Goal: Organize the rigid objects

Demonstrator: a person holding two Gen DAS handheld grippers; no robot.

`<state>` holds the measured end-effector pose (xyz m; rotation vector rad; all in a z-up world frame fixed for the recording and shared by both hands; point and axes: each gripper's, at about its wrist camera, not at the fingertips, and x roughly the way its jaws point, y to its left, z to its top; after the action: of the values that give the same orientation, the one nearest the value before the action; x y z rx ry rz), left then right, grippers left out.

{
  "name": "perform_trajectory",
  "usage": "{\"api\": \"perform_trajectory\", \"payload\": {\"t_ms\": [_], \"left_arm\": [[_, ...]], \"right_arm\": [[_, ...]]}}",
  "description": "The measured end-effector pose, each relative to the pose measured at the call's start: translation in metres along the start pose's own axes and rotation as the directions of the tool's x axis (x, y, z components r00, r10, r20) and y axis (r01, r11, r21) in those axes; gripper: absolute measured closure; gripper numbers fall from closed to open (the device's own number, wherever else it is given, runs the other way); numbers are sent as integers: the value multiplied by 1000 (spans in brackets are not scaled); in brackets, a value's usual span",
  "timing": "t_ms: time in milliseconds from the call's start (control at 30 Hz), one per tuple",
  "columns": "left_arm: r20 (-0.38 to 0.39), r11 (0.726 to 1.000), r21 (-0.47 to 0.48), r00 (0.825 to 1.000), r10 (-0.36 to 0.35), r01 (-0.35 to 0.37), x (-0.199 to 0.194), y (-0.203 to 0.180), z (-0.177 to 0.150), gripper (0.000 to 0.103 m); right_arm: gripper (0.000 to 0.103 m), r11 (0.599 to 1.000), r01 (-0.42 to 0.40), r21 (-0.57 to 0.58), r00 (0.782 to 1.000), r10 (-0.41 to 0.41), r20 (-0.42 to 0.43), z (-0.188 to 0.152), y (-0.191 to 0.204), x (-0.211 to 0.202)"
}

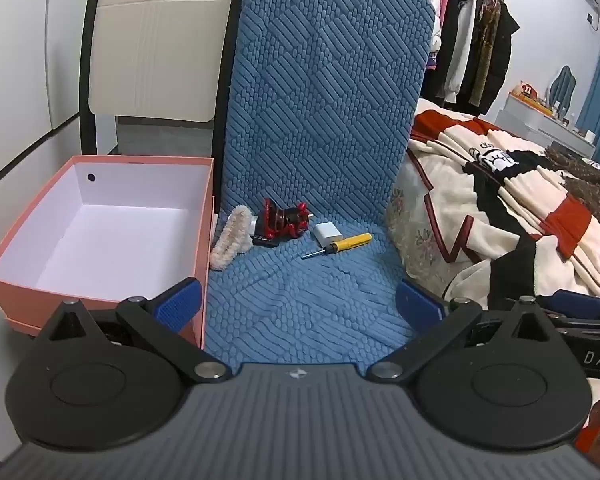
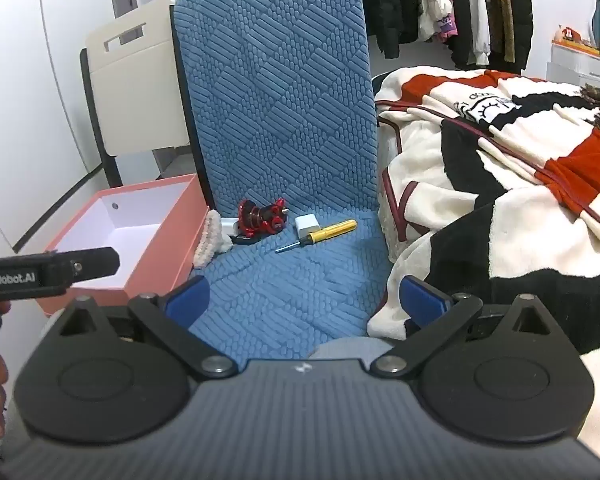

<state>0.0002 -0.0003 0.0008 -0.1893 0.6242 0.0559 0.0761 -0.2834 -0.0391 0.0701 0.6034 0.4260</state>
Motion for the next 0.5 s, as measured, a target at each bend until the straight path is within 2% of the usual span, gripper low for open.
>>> {"api": "perform_trajectory", "payload": {"t_ms": [100, 333, 500], "left_arm": [[14, 1000, -4, 1000, -20, 20, -3, 5, 2, 0], [31, 1000, -13, 999, 12, -11, -4, 3, 3, 0], [10, 1000, -9, 1000, 10, -9, 1, 2, 2, 0]], "right_arm": [[0, 1000, 8, -15, 1000, -8, 10, -1, 0, 0], [0, 1000, -4, -5, 1000, 4, 15, 11, -2, -3], [0, 1000, -6, -11, 1000, 6, 9, 3, -4, 5]]}}
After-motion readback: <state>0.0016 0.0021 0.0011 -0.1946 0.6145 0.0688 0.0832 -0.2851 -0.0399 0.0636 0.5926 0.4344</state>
